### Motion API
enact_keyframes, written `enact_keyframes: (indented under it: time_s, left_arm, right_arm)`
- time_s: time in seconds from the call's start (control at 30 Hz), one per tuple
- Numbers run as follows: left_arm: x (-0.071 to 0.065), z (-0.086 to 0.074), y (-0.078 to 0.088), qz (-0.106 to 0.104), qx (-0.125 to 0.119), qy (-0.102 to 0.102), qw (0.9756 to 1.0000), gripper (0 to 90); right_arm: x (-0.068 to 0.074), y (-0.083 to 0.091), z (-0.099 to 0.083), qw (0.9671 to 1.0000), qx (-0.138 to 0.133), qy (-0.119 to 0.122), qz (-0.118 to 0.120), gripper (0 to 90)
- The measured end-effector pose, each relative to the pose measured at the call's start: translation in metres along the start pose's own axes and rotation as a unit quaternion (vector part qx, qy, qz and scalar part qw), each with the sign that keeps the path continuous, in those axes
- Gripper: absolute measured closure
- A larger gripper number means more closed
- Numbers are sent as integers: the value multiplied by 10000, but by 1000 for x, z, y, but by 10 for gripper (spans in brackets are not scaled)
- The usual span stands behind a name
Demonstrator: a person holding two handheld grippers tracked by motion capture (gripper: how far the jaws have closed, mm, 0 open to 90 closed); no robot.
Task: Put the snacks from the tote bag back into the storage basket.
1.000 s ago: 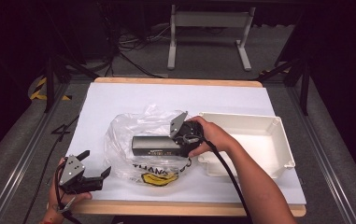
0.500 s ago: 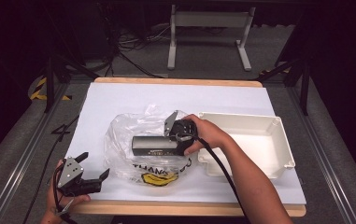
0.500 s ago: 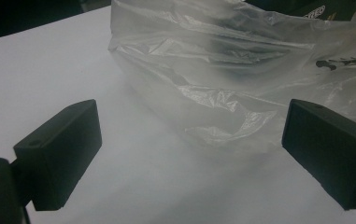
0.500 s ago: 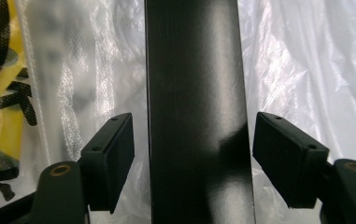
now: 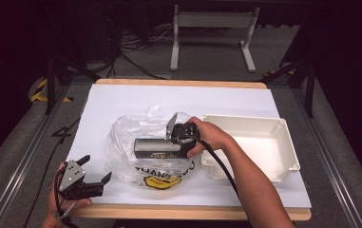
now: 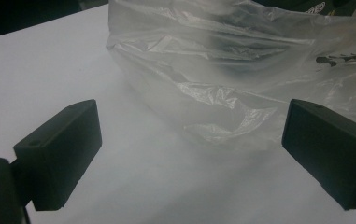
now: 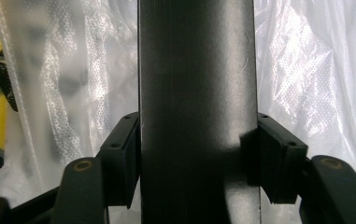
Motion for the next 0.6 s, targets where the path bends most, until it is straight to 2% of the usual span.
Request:
enact_keyframes:
  time_s: [0.17, 0.3, 0.53, 0.6]
  left_arm:
    - [1, -1, 0, -5, 24, -20, 10000, 58]
    - [0, -1, 1, -11, 38, -22, 10000, 58]
    - [0, -2, 0, -39, 75, -34, 10000, 58]
    - [0, -2, 0, -64, 64, -17, 10000, 58]
  right_arm:
    - [0, 2, -1, 9999, -105, -21, 44, 425]
    - [1, 3, -1, 10000, -98, -7, -11, 426]
    - [5, 6, 2, 9999, 12, 66, -144, 426]
    - [5, 7, 3, 9999, 36, 85, -117, 426]
Point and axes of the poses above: each handheld gripper's, and its own axes: y roughly backward along the jaws, z roughly out of its top, x roughly to its left, the point moved 4 cm from there along -y, roughly forward along the jaws, and after that the axes turned 9 degrees about z, right-handed, at the moved point
